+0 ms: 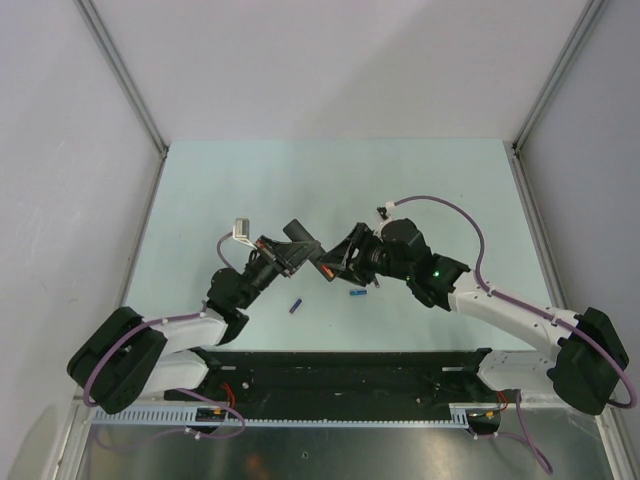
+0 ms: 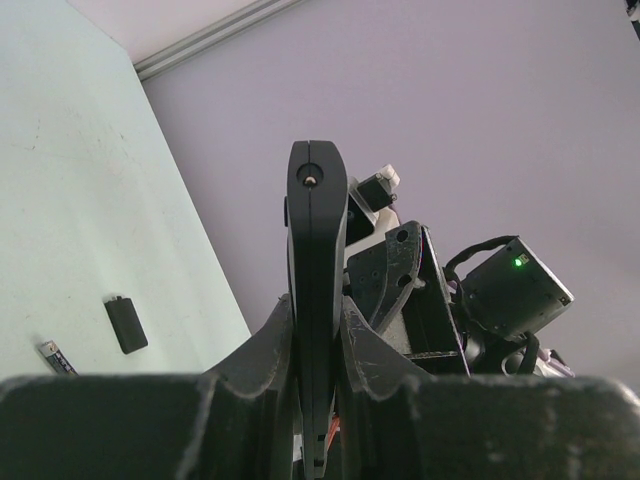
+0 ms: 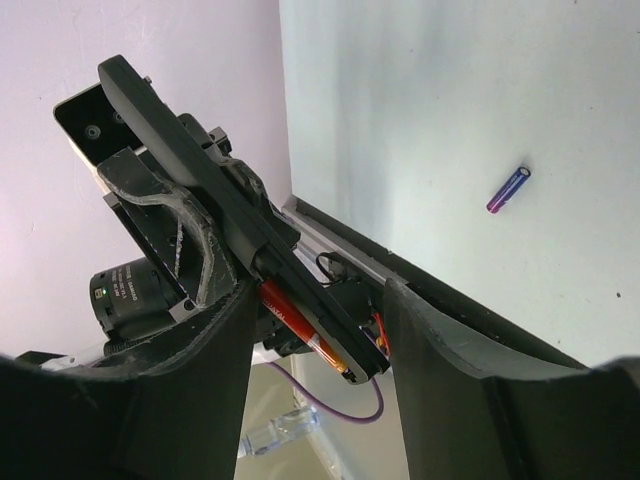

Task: Load the batteries into the remote control
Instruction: Load the battery into the remote control.

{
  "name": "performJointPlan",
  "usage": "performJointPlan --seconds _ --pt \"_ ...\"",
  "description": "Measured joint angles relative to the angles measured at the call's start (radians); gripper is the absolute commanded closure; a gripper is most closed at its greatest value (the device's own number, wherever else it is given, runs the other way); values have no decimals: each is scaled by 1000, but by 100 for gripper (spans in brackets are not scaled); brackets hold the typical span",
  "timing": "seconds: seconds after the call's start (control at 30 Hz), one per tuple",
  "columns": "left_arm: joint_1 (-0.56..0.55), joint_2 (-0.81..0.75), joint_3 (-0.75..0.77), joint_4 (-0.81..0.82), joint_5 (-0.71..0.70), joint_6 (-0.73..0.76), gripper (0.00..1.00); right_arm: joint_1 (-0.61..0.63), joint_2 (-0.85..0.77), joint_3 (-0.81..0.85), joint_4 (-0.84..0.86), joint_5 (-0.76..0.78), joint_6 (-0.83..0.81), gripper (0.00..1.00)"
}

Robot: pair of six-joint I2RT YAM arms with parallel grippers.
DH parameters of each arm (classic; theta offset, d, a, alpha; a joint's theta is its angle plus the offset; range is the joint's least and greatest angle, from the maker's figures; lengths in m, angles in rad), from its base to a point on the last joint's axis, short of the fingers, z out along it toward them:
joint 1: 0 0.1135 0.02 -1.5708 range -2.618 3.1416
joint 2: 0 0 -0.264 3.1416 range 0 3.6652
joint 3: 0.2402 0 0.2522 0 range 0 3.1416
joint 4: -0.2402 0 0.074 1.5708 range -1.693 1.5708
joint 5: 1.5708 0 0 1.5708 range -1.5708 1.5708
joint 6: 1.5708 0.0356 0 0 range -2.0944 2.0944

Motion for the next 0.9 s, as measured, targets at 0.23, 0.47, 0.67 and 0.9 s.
performJointPlan --seconds 0.23,0.47,0.67,0.9 --pt "0 -2 0 0 -2 7 100 1 0 0 2 0 0 48" --pt "0 -4 0 0 -5 7 100 2 0 0 2 0 -2 49" --pt "0 -4 0 -2 -8 7 100 10 0 0 2 0 -5 54" --pt "0 -5 0 -4 -13 5 100 16 0 0 2 6 -19 57"
